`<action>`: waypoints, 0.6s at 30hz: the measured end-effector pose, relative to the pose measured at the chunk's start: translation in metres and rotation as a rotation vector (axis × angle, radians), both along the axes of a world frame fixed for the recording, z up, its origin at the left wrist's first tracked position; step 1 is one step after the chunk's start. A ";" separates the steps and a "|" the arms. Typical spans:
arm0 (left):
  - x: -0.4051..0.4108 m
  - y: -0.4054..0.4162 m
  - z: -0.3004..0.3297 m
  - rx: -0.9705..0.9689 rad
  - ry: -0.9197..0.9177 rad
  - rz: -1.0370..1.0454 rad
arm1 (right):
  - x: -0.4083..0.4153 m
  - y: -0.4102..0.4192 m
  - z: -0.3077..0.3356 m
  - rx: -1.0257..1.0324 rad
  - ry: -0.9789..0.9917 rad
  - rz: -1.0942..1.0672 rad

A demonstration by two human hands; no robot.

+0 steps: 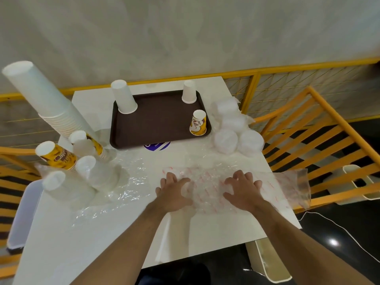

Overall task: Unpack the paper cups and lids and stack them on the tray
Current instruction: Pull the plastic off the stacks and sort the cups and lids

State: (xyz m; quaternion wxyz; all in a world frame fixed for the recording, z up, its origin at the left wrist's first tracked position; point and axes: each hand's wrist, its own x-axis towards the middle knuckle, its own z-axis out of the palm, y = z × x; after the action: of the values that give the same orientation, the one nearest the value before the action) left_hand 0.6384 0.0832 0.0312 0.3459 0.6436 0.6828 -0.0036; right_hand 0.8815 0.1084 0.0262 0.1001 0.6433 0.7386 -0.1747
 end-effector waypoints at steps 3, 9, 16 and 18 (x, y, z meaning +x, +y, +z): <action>-0.007 -0.002 0.014 0.063 -0.130 0.089 | -0.001 -0.001 0.010 0.048 0.053 -0.041; -0.046 -0.024 0.044 0.232 -0.270 0.289 | -0.041 0.007 0.044 0.142 0.301 0.001; -0.137 -0.064 0.080 0.534 -0.097 0.421 | -0.181 0.020 0.084 0.083 0.578 0.081; -0.168 -0.071 0.085 0.614 -0.005 0.466 | -0.222 0.022 0.088 0.078 0.648 0.138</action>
State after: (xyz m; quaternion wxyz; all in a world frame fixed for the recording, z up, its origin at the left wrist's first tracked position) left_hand 0.4705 0.0120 0.1162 0.1301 0.5449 0.7792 0.2813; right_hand 0.6592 0.1302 0.1145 -0.1530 0.5062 0.7799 -0.3347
